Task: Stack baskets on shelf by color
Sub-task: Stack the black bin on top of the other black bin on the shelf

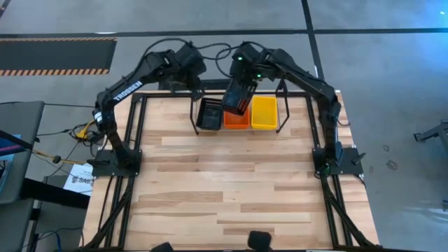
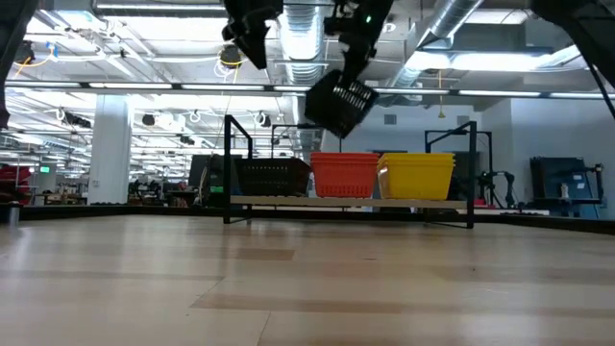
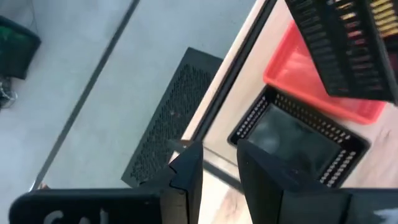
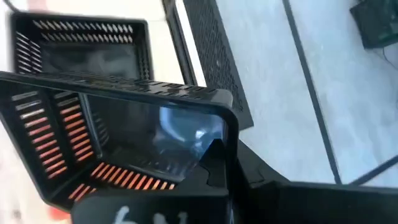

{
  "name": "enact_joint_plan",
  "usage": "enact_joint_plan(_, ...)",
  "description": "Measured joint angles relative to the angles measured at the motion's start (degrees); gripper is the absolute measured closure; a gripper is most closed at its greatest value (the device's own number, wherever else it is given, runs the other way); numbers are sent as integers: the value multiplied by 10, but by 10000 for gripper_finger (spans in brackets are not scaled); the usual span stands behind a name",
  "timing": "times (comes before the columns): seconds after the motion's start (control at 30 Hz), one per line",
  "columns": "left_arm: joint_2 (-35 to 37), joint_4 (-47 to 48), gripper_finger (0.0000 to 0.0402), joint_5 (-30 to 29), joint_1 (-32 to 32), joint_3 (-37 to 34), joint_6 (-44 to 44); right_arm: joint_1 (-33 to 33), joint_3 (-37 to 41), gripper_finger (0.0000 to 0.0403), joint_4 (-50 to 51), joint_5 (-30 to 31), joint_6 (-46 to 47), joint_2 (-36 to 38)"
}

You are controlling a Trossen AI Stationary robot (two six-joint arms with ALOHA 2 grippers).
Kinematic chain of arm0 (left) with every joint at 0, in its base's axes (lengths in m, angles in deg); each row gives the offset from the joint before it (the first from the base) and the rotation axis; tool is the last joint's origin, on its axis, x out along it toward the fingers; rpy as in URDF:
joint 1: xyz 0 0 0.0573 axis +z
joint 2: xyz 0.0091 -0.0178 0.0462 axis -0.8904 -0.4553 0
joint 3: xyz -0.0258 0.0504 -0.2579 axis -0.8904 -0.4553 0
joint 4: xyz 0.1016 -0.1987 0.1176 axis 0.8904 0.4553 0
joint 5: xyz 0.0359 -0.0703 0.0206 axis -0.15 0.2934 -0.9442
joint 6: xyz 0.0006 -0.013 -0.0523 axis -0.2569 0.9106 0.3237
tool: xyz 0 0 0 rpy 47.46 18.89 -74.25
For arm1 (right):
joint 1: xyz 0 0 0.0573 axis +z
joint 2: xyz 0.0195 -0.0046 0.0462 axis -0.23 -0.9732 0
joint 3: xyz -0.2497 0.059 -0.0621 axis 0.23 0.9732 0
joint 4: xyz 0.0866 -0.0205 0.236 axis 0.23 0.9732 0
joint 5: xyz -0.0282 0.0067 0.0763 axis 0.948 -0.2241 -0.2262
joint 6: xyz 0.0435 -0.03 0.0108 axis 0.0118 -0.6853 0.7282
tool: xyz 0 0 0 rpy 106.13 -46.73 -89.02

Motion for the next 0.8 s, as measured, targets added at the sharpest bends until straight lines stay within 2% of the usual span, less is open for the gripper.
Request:
enact_joint_plan(0.13, 4, 9, 315, -18, -25, 0, 38, 12, 0, 398, 8, 18, 15, 48)
enact_joint_plan(0.27, 8, 30, 315, -47, -30, 0, 64, 27, 0, 398, 50, 66, 45, 107)
enact_joint_plan(0.4, 9, 15, 315, -64, -29, 0, 92, 38, 0, 398, 117, 128, 115, 162)
enact_joint_plan(0.67, 4, -201, 315, -58, -54, 0, 84, 116, 99, 398, 157, 332, 276, 244)
enact_joint_plan(0.8, -6, -316, 315, 5, -80, 1, 44, 156, 167, 398, 149, 399, 346, 265)
